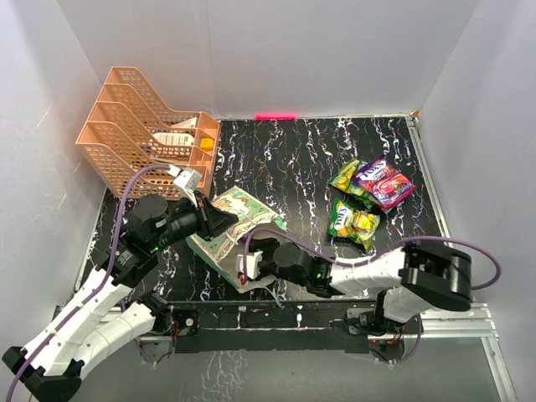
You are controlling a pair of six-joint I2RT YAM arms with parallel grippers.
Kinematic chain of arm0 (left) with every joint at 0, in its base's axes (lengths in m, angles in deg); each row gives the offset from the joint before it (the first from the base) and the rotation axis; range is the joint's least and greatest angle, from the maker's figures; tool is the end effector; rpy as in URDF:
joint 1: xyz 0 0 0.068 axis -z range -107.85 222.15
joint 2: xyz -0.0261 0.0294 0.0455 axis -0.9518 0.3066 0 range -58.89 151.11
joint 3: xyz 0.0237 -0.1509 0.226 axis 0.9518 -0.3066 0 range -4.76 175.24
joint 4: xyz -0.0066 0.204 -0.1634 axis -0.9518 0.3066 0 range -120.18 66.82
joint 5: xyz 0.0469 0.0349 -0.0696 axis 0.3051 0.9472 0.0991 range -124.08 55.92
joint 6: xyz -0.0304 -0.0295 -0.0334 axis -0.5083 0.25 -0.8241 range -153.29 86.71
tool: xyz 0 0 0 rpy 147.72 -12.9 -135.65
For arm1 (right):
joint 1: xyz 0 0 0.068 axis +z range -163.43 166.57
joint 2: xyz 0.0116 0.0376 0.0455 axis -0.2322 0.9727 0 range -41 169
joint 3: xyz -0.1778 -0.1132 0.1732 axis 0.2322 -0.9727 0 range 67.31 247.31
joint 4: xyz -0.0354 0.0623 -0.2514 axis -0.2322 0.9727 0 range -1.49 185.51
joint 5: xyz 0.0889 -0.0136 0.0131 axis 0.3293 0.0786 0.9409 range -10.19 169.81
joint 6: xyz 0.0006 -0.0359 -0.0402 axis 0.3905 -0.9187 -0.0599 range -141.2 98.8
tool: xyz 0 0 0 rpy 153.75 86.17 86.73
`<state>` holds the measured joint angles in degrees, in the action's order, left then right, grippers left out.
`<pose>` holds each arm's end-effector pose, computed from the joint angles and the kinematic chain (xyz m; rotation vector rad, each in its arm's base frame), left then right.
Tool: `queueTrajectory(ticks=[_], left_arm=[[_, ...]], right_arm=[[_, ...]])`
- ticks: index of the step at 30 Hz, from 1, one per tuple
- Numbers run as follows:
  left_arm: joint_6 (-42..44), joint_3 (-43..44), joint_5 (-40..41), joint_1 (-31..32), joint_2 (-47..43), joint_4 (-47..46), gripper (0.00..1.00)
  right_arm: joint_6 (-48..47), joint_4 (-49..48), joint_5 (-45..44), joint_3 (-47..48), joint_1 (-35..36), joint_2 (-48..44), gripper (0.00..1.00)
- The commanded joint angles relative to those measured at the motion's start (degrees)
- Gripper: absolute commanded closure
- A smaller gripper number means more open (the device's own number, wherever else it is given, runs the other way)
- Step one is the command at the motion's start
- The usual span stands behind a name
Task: Take the snacks out of the paper bag
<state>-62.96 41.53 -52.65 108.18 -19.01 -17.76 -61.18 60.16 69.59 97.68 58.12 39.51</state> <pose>0.1237 -0.1042 0.3584 0.3606 1.7646 -1.1149 0.0949 0.2644 0.1840 -1.5424 1.1921 0.1911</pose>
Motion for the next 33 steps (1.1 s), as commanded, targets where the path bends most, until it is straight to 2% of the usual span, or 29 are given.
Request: queueTrajectory(ticks=[1, 5, 9, 13, 24, 27, 33], left_arm=[[-0.6, 0.8, -0.9, 0.1, -0.9, -1.5, 1.0], [-1.1, 0.6, -1.2, 0.1, -1.3, -1.9, 1.0], [-1.0, 0.5, -1.5, 0.1, -1.3, -2.2, 1.0], [-1.0, 0.6, -1.8, 0.0, -1.4, -2.6, 1.0], [-1.4, 0.7, -1.7, 0.1, -2.8, -2.1, 1.0], [-1.2, 1.1, -1.8, 0.1, -3.1, -1.3, 1.0], [-1.4, 0.2, 0.7, 0.1, -4.7, 0.2, 1.0]], right_arm=[[-3.5, -11.9, 0.4, 4.3, -2.5, 5.7, 0.52], [-4.2, -17.7, 1.7, 5.3, -4.2, 10.7, 0.44], [-4.8, -19.7, 3.1, 8.2, -4.8, 15.7, 0.42], [-4.4, -24.2, 1.0, 10.0, -4.9, 21.0, 0.36], [-6.8, -30.8, -9.1, 14.0, -6.2, 31.7, 0.35], [-7.4, -31.5, -11.1, 14.6, -6.5, 32.8, 0.4], [-6.1, -29.6, -10.9, 15.0, -6.5, 30.6, 0.66]])
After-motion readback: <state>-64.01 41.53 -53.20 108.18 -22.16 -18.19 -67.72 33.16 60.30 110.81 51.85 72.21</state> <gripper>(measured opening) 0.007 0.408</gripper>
